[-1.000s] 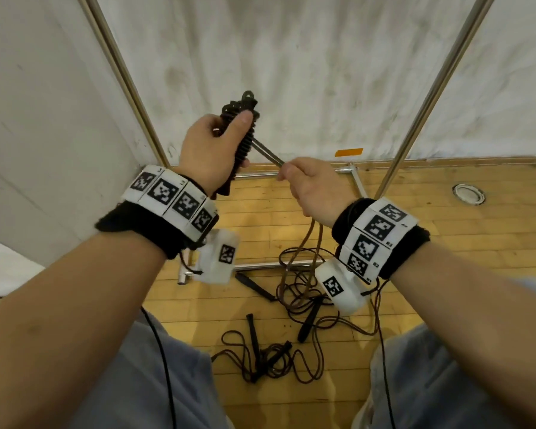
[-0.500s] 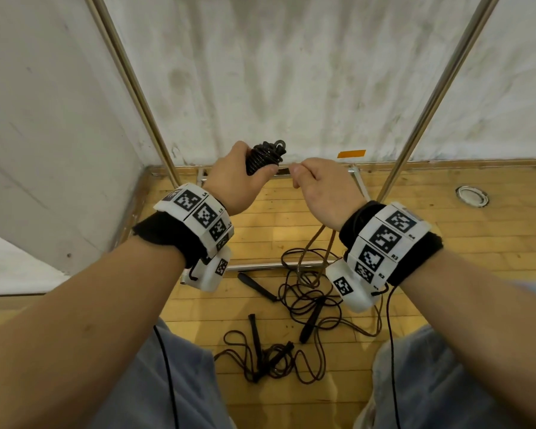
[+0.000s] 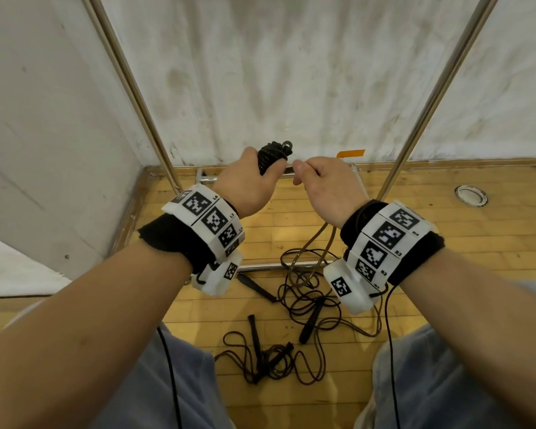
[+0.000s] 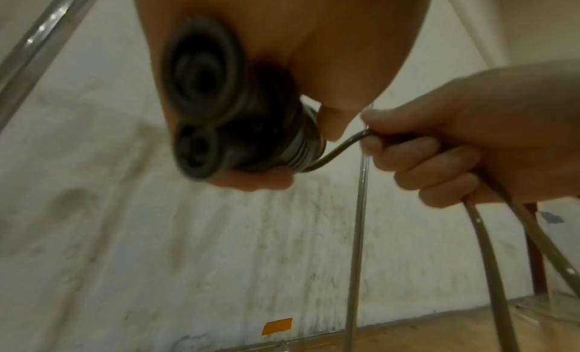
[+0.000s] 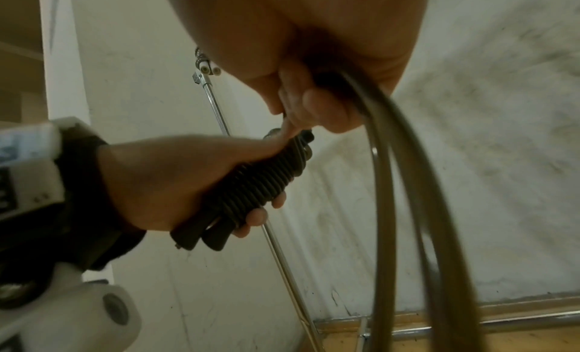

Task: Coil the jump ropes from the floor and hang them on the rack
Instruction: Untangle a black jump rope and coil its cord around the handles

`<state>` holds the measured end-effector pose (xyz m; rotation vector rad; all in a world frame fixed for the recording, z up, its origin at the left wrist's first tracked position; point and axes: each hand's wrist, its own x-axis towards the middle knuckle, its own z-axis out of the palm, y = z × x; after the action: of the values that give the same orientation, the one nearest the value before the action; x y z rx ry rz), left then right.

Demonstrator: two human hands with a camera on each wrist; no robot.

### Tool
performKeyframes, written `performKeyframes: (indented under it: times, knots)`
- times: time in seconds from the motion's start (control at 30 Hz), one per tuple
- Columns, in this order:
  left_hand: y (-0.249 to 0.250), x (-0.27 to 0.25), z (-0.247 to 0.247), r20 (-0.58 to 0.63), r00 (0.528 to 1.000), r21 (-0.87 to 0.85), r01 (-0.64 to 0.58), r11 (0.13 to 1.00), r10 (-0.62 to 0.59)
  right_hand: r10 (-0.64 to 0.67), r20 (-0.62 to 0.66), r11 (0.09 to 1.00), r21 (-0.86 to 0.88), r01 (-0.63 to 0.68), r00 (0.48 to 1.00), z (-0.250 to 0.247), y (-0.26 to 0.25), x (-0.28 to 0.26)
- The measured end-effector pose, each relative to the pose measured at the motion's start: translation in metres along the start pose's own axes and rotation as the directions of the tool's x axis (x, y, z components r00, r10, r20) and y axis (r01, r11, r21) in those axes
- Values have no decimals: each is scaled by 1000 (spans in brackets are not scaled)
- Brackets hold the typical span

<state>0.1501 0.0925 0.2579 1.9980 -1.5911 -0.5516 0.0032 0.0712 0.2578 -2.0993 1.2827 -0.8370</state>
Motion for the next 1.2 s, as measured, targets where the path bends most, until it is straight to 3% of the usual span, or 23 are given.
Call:
performKeyframes:
  times: [0.07,0.2,0.43,0.57,0.67,0.8,0.97,1.07,1.2]
  knots:
    - [4,-1,2,92,996,-102,24,994,-14,30,-10,1000,4,-30,999,0,2,1]
    - [1,-4,-6,218,973,-321,-1,947,76,66,-37,997,53,-64,997,-4,4,3]
    - [-7,-1,-11,180,980,-455,7,890,85,41,81,990,129,-51,996,-4,1,3]
    - [-7,-1,-14,231,969,-486,39,873,86,25,84,988,152,-38,996,-8,1,1]
    - [-4,-2,-16,198,978,-523,42,851,73,28,82,984,176,-42,996,-8,0,-1]
    - [4,-9,-12,253,961,-642,79,763,113,7,48,991,136,-14,999,-10,-4,0]
    - [6,-8,-12,116,989,-522,-14,853,87,-42,87,997,65,37,995,-8,-6,0]
    - [8,-9,-7,51,993,-446,-76,892,110,-21,47,997,82,17,999,-6,-6,0]
    - [11,-11,-12,168,969,-494,-79,866,184,26,-26,993,120,-22,999,-9,-1,3]
